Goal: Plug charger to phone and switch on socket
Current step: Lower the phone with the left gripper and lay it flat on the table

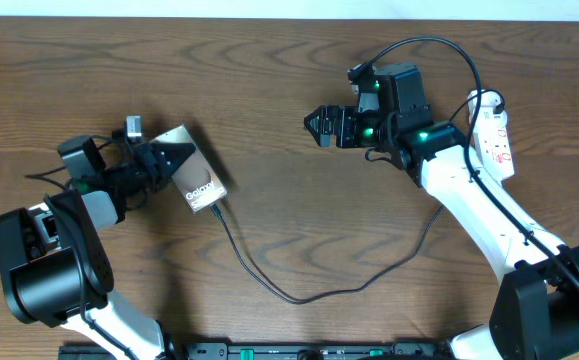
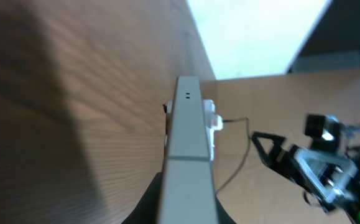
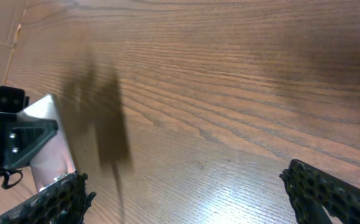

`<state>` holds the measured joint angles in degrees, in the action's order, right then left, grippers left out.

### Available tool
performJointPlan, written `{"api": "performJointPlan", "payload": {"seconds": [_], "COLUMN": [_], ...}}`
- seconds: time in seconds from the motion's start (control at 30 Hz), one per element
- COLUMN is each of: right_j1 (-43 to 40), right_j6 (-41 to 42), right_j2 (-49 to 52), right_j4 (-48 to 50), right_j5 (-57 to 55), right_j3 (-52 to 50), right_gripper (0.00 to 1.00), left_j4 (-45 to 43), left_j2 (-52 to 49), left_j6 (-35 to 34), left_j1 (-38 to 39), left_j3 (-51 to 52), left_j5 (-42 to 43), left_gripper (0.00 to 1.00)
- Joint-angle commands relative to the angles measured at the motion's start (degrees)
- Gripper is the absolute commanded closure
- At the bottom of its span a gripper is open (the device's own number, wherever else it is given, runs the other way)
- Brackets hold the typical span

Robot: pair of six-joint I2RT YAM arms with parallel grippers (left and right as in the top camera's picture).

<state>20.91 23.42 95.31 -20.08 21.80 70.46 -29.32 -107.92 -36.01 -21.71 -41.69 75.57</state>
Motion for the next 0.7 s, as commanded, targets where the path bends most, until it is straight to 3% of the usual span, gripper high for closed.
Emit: {"api": "performJointPlan", "payload": {"seconds": [0.0,0.33,0.67], "right_j1": [0.2,0.2,0.2], "right_j6": [-0.79,-0.79,-0.79], "right_j2": [-1.01,-1.01,-1.01], "right_j4": [-0.13,-0.13,-0.13], "right_j5": [-0.46,-0.44,-0.46], "right_j3": [0.42,0.42,0.42], "right_gripper": [0.01,0.01,0.01], "left_j4": [3.85,19.37,23.17], "left_j2": [-0.11,-0.11,-0.11], "left_j6": [3.5,11.61,11.58], "left_j1": [-0.24,-0.22,-0.17], "left_j3": [-0.26,-0.26,-0.26], "left_j5": [-5.22,-18.91,-25.24], "left_gripper": [0.92,0.93,0.92]}}
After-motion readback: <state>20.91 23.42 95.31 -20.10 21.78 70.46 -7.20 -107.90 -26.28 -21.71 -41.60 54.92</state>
